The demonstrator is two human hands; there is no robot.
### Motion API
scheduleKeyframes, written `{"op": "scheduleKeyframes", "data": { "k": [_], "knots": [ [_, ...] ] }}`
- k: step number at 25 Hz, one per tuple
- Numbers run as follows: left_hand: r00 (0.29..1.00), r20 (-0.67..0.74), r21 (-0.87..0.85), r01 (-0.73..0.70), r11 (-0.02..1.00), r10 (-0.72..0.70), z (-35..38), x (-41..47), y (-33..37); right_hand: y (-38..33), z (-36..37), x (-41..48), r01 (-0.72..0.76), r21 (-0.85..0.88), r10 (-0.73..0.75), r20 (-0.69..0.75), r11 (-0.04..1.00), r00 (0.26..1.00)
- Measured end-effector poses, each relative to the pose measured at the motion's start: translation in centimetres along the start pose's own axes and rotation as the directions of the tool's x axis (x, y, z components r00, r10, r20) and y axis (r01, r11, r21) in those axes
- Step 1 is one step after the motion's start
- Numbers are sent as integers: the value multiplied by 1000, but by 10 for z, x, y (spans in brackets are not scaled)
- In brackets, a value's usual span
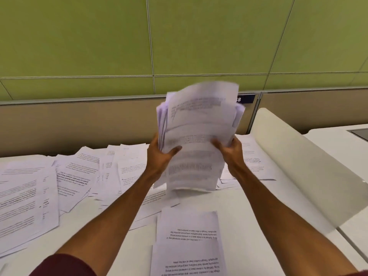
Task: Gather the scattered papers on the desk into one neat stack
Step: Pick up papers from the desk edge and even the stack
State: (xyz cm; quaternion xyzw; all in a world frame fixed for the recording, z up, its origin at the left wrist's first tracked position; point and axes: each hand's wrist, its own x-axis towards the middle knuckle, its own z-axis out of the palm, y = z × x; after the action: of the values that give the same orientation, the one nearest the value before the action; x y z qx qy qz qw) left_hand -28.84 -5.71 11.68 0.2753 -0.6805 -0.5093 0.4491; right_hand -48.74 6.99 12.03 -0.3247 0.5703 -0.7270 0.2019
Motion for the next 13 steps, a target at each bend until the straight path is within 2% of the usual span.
{"op": "scheduleKeyframes", "data": {
  "k": [4, 6, 10, 12, 13],
  "knots": [
    [988, 28, 138, 146, 980, -151, 3, -21, -36, 42, -4, -24, -61, -175, 104, 248, 983, 963],
    [983, -2, 154, 182, 971, -184, 4, -22, -41, 50, -1, -27, -87, -224, 132, 194, 971, 972],
    [994, -18, 153, 112, 982, -110, -5, 0, -21, 29, 1, -6, -62, -320, 97, 96, 945, 991],
    [979, -11, 20, 205, 979, -205, -13, 9, -14, 18, -2, 5, -110, -334, 145, 82, 936, 986],
    [956, 42, -92, 293, 952, -290, -18, 7, -15, 18, -4, 6, -152, -324, 193, 97, 934, 976]
  ]
}}
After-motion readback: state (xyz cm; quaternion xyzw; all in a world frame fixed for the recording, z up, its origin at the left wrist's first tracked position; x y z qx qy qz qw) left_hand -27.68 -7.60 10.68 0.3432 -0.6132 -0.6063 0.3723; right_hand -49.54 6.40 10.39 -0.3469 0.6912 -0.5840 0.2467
